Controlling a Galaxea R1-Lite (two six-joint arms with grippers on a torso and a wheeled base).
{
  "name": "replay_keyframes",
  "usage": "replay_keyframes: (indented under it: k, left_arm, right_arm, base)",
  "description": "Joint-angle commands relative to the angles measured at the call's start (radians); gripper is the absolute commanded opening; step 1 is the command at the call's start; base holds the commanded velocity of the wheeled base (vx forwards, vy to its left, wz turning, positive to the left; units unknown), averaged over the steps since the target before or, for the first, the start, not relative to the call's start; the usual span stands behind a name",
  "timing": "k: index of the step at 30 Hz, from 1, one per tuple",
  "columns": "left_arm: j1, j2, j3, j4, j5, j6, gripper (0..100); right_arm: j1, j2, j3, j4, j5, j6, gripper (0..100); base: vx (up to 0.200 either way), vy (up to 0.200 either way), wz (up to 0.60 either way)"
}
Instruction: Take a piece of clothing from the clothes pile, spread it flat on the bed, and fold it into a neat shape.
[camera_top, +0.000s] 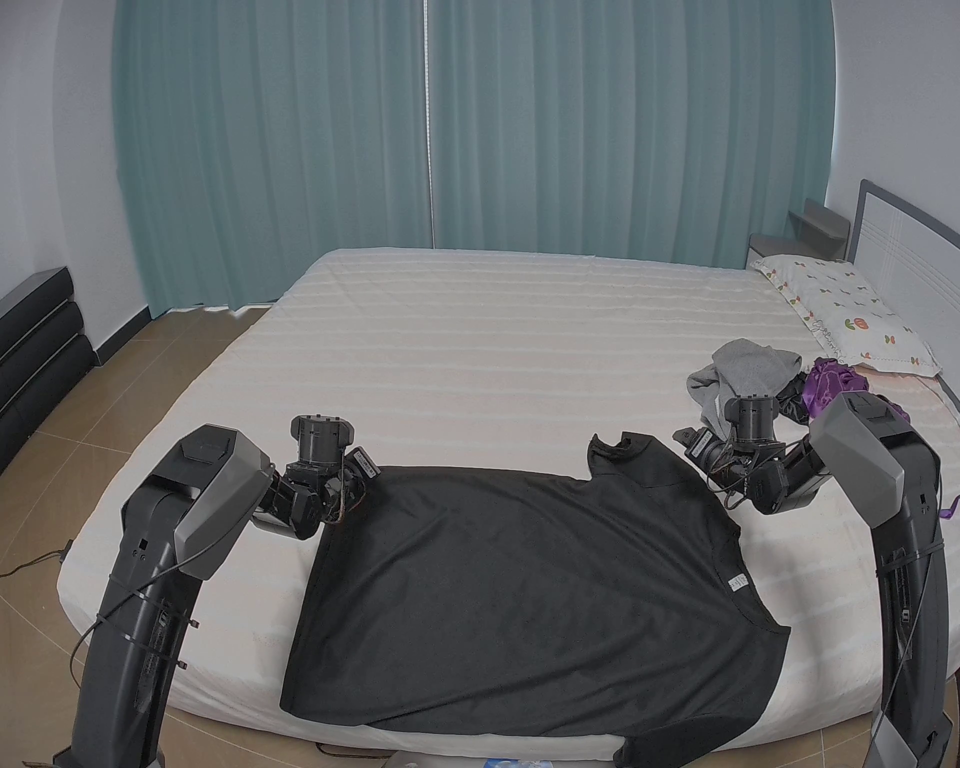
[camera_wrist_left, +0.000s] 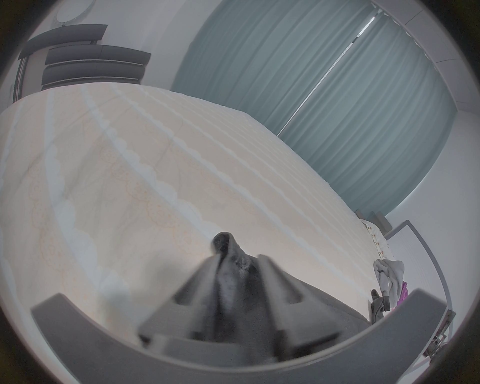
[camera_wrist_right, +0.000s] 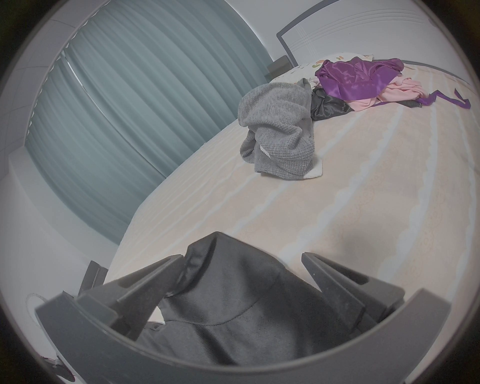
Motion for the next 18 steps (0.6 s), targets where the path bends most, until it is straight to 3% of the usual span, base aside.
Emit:
replay_keyframes:
  k: [1,18]
  left_arm:
    - [-0.001,0.004,-0.005,-0.002,0.004,-0.001,0]
    - [0.001,0.0,0.001,-0.006,0.053,-0.001,0]
  right_arm:
    - [-0.001,0.035,-0.011,0.0,-0.001,-0.013,100]
    - [0.008,0.122,-0.062,-0.035,-0.034,-0.115,100]
  base:
    - [0.0,0.0,0.0]
    - [0.0,0.0,0.0]
